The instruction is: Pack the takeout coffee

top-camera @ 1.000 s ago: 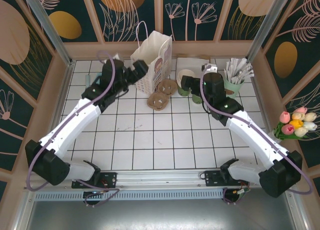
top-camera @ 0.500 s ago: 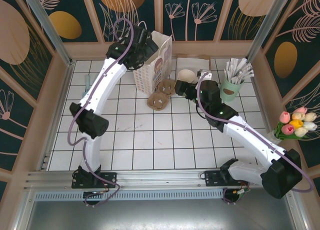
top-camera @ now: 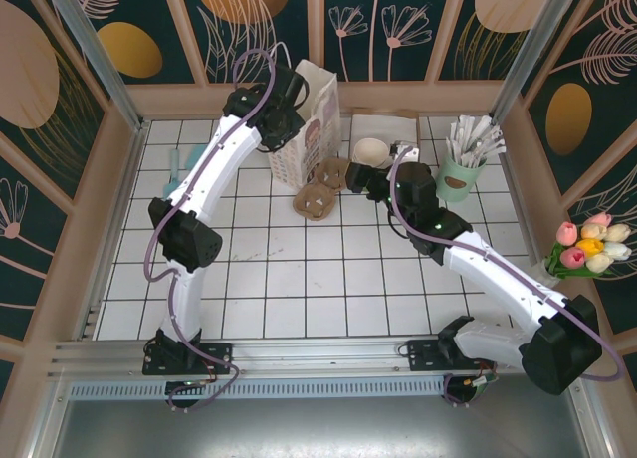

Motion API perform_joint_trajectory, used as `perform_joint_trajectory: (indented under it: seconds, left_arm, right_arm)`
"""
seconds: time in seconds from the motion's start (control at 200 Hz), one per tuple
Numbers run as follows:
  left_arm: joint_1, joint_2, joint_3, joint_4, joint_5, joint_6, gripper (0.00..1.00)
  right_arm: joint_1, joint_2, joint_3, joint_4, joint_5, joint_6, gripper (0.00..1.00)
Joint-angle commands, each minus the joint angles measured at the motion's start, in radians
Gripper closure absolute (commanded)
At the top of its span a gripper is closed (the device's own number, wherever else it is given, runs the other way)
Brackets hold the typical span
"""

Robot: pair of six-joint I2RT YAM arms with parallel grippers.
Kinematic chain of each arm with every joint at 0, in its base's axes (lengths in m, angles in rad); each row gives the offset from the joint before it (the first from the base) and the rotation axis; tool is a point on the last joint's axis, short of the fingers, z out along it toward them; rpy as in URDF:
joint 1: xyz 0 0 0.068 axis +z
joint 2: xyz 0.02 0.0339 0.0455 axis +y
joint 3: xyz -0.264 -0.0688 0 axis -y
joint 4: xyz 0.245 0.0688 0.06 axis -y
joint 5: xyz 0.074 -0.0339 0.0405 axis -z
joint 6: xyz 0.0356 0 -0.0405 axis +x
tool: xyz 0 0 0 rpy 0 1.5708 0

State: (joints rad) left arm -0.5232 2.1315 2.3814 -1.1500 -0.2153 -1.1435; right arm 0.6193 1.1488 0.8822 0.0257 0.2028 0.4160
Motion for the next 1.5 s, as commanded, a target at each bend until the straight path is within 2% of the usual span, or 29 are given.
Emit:
perform_joint_trajectory:
  seconds: [0.0, 0.12, 0.255, 0.39, 0.505, 0.661, 0.771, 0.841, 0.941, 1.081, 1.226, 1.331, 1.441, 1.496]
  left_arm:
    - [0.015, -0.067, -0.009, -0.054, -0.119, 0.048, 0.99]
    - [0.017, -0.158, -0.038, -0.075, -0.262, 0.076, 1.00]
    - [0.017, -0.341, -0.292, -0.015, -0.297, 0.084, 0.99]
    - [0.027, -0.542, -0.560, 0.079, -0.279, 0.126, 1.00]
    - [0.058, -0.668, -0.681, 0.053, -0.294, 0.137, 1.00]
    - [0.090, -0.843, -0.866, 0.061, -0.300, 0.139, 1.00]
    - [0.140, -0.945, -0.975, 0.065, -0.292, 0.140, 1.00]
    - [0.178, -0.982, -1.002, 0.065, -0.263, 0.166, 1.00]
    - [0.185, -0.995, -1.017, 0.068, -0.209, 0.208, 1.00]
    - [0.192, -1.007, -1.023, 0.079, -0.104, 0.242, 1.00]
    - [0.194, -1.023, -0.952, 0.050, -0.027, 0.252, 1.00]
    - [0.193, -1.018, -0.899, 0.004, 0.025, 0.277, 1.00]
    - [0.195, -1.030, -0.916, 0.019, 0.106, 0.310, 1.00]
    - [0.194, -1.041, -0.923, 0.031, 0.135, 0.322, 1.00]
  right_arm:
    - [0.009, 0.024, -0.013, 0.014, -0.086, -0.099, 0.01]
    - [0.015, 0.098, 0.029, -0.032, -0.270, -0.263, 0.01]
    - [0.031, 0.223, 0.120, -0.107, -0.415, -0.365, 0.01]
    - [0.035, 0.379, 0.221, -0.190, -0.436, -0.409, 0.03]
    - [0.031, 0.496, 0.303, -0.253, -0.476, -0.491, 0.04]
    - [0.005, 0.652, 0.443, -0.325, -0.391, -0.526, 0.07]
    - [-0.039, 0.734, 0.529, -0.374, -0.425, -0.591, 0.09]
    - [-0.055, 0.791, 0.593, -0.434, -0.418, -0.669, 0.12]
    - [-0.066, 0.875, 0.690, -0.510, -0.421, -0.753, 0.17]
    - [-0.066, 0.989, 0.849, -0.614, -0.397, -0.814, 0.23]
    - [-0.066, 1.102, 0.981, -0.659, -0.353, -0.819, 0.29]
    - [-0.067, 1.154, 1.030, -0.679, -0.318, -0.815, 0.31]
    - [-0.063, 1.170, 1.031, -0.695, -0.332, -0.816, 0.34]
    - [-0.058, 1.169, 1.023, -0.695, -0.346, -0.813, 0.41]
